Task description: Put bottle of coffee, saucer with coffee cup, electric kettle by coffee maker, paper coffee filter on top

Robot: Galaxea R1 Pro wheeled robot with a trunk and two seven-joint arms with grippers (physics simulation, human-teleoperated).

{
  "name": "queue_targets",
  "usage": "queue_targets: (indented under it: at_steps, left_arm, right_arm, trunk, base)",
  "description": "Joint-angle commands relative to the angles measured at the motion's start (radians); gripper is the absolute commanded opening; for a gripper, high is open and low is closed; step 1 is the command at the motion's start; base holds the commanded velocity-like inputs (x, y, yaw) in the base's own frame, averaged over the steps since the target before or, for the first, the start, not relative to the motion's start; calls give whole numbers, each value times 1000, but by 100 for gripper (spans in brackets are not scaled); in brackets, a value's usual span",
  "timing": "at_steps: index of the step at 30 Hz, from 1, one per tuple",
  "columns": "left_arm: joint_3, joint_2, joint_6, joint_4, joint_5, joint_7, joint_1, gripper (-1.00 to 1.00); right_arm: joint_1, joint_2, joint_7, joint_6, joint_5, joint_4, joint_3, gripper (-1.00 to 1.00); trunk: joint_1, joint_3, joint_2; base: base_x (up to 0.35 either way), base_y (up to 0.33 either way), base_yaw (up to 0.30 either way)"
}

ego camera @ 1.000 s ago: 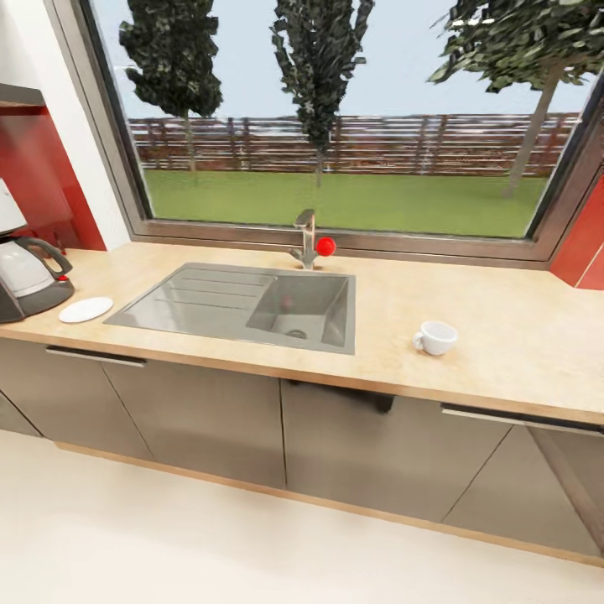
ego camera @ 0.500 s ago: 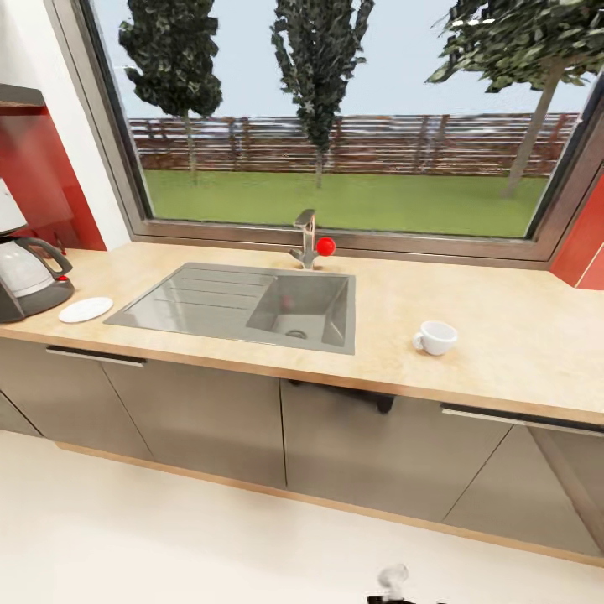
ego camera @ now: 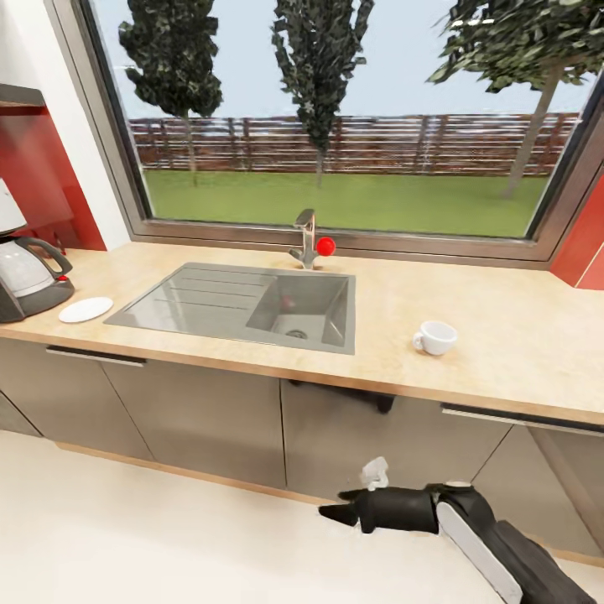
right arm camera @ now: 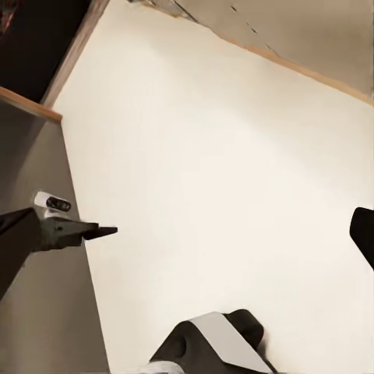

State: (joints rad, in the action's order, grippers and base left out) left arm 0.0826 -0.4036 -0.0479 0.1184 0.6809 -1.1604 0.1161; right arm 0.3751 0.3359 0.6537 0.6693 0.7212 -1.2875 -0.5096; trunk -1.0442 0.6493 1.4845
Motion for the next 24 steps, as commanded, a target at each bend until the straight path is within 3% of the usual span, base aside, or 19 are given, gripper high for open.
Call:
queue_targets:
  at_steps: [1,5,7,8,10,11,13,14,15,17,19,21,24]
  left_arm:
    - [8,0,-5,0,-6,-4,1,100]
    - [7,0,-5,0,-6,-4,1,100]
    - [7,0,-4,0,-6,-4,1,100]
    - [7,0,-5,0,-6,-4,1,100]
    - [7,0,-5,0,-6,-4,1,100]
    - [8,0,-4,0,-6,-4,1,100]
    - [8,0,-4,0,-6,-4,1,100]
    - [7,0,-5,0,-6,-4,1,100]
    - [8,0,-5,0,-6,-4,1,100]
    - [8,0,-5,0,-6,-4,1,100]
    - [7,0,-4,0,-6,-4,1,100]
    - [8,0,-4,0,-6,-4,1,100]
    - [8,0,-4,0,-6,-4,1,100]
  right_arm:
    - [2,4,-2,58,6,-44,59,100]
    - [59,22,-2,189,5,-122,195,100]
    - [98,41,-3,232,5,-133,222,100]
    - [173,79,-5,281,4,-142,247,100]
    - [234,107,-5,300,2,-144,256,100]
    - [298,138,-6,313,-4,-144,261,100]
    - [362,174,-6,321,-12,-142,265,100]
    - [426,212,-6,327,-21,-134,268,100]
    - [457,230,-6,329,-26,-128,268,100]
    - [578,302,-6,334,-37,-76,270,100]
    - [674,351,-7,335,-42,-9,270,100]
    - [776,387,-8,337,-49,74,266,100]
    - [881,406,-8,338,-95,168,256,100]
  trunk:
    - [0,1,0]
    - [0,1,0]
    - [0,1,0]
    - [0,1,0]
    - [0,1,0]
    - [0,1,0]
    - [0,1,0]
    - [0,1,0]
    - [0,1,0]
    - [0,1,0]
    - [0,1,0]
    - [0,1,0]
    - [0,1,0]
  base:
    - [0,0,0]
    - [0,0,0]
    - [0,0,0]
    - [0,0,0]
    - [0,0,0]
    - [0,0,0]
    - [0,0,0]
    - [0,0,0]
    - [0,0,0]
    - [0,0,0]
    - [0,0,0]
    - [0,0,0]
    - [0,0,0]
